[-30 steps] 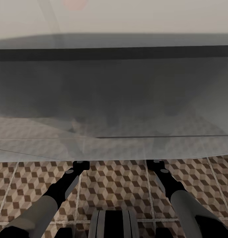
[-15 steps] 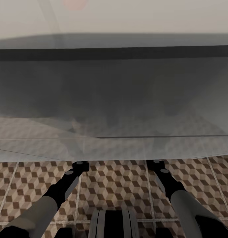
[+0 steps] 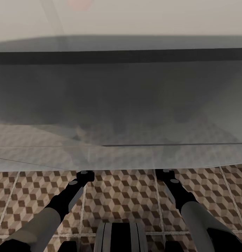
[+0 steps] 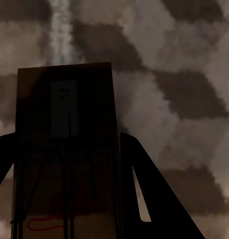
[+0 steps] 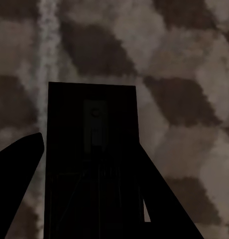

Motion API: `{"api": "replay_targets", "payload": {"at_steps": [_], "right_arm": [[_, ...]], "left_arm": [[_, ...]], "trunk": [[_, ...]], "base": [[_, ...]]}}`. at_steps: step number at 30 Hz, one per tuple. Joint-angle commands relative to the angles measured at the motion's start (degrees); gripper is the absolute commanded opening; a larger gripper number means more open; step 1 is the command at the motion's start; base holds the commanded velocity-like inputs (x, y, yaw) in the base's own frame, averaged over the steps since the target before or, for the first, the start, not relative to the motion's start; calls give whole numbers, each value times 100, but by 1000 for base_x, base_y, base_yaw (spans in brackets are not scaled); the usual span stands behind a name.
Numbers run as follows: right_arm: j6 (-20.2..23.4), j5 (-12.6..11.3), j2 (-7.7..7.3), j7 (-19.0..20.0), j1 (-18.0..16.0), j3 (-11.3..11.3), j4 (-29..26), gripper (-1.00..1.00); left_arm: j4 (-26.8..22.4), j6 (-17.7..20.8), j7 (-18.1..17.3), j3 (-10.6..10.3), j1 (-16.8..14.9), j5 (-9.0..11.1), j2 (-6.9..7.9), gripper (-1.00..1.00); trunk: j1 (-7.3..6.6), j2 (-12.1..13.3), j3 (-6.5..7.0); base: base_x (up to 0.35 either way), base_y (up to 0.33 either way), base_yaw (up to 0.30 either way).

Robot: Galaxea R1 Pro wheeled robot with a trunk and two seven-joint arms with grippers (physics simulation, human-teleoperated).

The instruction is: Take the four mousetraps from the cabinet in the bathroom and place them on the bathroom floor. Make sure all four end up on the same floor surface, and ensure that at least two of them are either under or directly next to the same bathroom sink.

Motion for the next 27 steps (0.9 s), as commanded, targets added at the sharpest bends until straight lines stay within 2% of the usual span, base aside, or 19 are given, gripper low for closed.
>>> {"api": "replay_targets", "payload": {"at_steps": [1,5,9,12,27], "right_arm": [[-1,48,4,4,-2,-22,0,-100],[-1,48,4,4,-2,-20,-1,-100],[-1,50,4,4,-2,-20,0,-100],[-1,53,4,4,-2,-20,-2,-100],[-23,74,4,13,-2,14,-9,-100]], "left_arm": [[-13,24,36,-46,-2,38,9,-100],[-13,20,36,1,-2,38,6,-100],[-14,23,30,166,-2,35,2,-100],[-10,20,28,207,-2,35,-2,-100],[-13,20,27,227,-2,34,-8,-100]], "trunk": [[-1,-1,-3],[-1,-1,-3],[-1,-1,-3],[-1,-1,-3],[-1,-1,-3]], "base": [[0,0,0],[0,0,0],[0,0,0],[0,0,0],[0,0,0]]}}
